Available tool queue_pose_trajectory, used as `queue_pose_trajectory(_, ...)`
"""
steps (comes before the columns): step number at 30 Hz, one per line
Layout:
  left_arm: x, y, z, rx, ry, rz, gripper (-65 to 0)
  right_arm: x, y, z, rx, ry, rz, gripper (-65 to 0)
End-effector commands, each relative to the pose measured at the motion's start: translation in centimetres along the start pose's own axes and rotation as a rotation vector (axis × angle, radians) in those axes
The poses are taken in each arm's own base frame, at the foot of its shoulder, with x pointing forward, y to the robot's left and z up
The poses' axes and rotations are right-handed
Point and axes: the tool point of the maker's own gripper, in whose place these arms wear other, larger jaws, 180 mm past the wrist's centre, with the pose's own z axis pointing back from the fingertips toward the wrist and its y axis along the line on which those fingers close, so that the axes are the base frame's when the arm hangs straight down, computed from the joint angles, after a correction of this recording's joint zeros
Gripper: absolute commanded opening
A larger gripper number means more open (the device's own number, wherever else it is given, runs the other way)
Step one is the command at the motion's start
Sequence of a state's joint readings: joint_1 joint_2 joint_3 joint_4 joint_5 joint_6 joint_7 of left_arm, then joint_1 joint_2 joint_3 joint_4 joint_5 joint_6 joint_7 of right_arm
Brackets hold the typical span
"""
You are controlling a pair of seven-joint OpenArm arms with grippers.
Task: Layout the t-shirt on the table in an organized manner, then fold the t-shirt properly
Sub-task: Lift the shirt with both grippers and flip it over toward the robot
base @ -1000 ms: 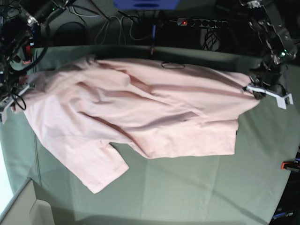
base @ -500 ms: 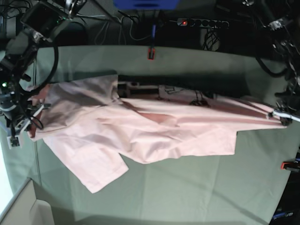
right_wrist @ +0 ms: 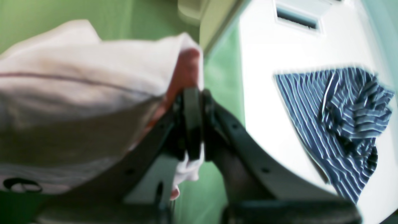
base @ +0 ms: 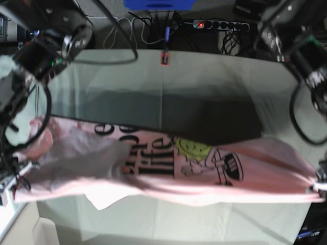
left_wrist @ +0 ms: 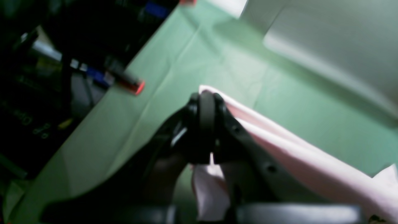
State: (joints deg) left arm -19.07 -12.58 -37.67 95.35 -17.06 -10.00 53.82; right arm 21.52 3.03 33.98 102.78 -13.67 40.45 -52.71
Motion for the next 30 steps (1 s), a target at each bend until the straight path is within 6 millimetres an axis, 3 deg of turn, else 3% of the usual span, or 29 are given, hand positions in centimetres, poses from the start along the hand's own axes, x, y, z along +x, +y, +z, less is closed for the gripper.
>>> queue_pose_trajectory(1,3.1,-1.2,0.1,-0.031,-0.084,-0.016,-65.0,2.7,-0.6,-0.1,-0.015,-0.065,0.002,-65.0)
queue_pose_trajectory(8,8.2,-6.8,-0.9,-0.140,-0.174,-0.061,-65.0,7.9,-1.7,-2.0,-0.007,-0.114,-0.005,-65.0)
queue_pose_trajectory(17,15.0,-9.2,-4.3,-0.204,-0.202,0.042,-65.0,16.9,-3.8,-3.1,0.013,-0.217,0.045,-65.0)
queue_pose_trajectory(21,18.0,-10.2,-5.3,-0.235,-0.220,0.094,-65.0,19.8,-5.2,-3.1,0.017,-0.243,0.031,-65.0)
queue_pose_trajectory(25,19.7,-10.7,-5.7,-0.249,-0.246,0.120,-65.0,21.3,-6.1,-2.9,0.015,-0.261,0.018,-65.0)
queue_pose_trajectory(30,19.4,-10.9,-5.8,-0.257,-0.236,0.114,-65.0,20.8,-6.8,-2.5,-0.007,-0.257,0.020,-65.0)
